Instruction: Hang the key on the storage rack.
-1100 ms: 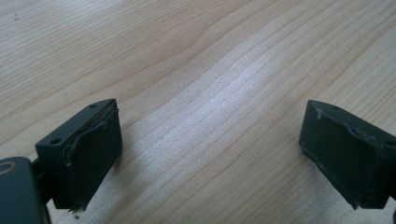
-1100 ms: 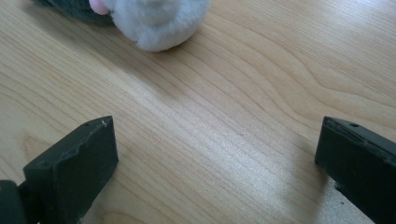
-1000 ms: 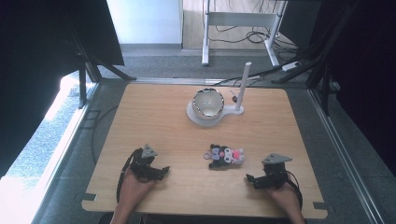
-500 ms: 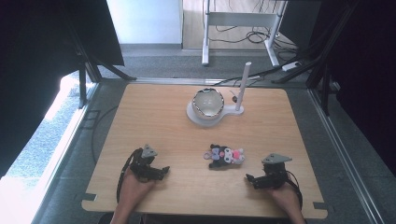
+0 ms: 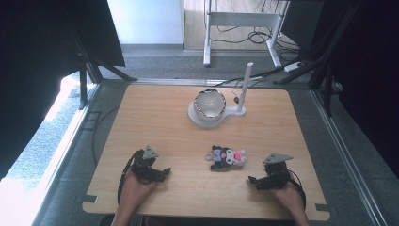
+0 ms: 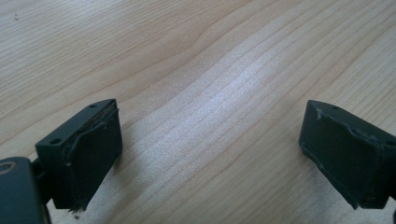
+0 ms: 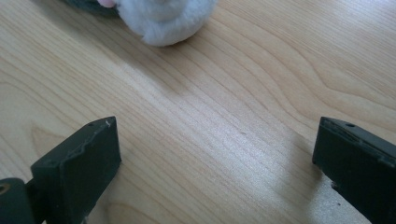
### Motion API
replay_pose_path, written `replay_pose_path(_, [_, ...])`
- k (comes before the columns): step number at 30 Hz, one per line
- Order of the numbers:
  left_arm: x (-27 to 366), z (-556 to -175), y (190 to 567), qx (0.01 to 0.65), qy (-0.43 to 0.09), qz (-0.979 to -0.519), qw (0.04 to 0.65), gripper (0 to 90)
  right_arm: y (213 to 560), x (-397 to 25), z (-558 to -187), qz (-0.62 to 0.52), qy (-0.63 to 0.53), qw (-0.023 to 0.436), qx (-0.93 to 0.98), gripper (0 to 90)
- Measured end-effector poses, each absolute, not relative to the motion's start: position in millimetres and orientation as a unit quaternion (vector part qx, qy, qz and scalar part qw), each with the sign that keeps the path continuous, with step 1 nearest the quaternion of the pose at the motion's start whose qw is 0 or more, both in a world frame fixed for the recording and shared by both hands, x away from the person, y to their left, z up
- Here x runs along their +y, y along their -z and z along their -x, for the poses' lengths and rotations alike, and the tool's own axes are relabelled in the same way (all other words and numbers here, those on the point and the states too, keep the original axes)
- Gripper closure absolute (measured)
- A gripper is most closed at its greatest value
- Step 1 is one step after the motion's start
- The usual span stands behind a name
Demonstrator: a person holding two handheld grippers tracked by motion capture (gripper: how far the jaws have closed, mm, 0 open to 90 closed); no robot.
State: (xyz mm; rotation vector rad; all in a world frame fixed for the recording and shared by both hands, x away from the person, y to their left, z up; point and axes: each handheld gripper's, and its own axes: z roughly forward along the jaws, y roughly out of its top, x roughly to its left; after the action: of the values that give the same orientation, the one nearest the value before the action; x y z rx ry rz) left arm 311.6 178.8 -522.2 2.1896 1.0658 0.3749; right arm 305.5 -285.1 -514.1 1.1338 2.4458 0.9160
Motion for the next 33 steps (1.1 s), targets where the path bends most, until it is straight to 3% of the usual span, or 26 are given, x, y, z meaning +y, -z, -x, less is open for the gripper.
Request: replay_pose_path(33, [178.8,-311.6,522.2,0.408,-0.143,-0.838,0.332,5.8,477.6,-266.4,-333.7,-0.312,-0.262,0.099,0.908,2.9])
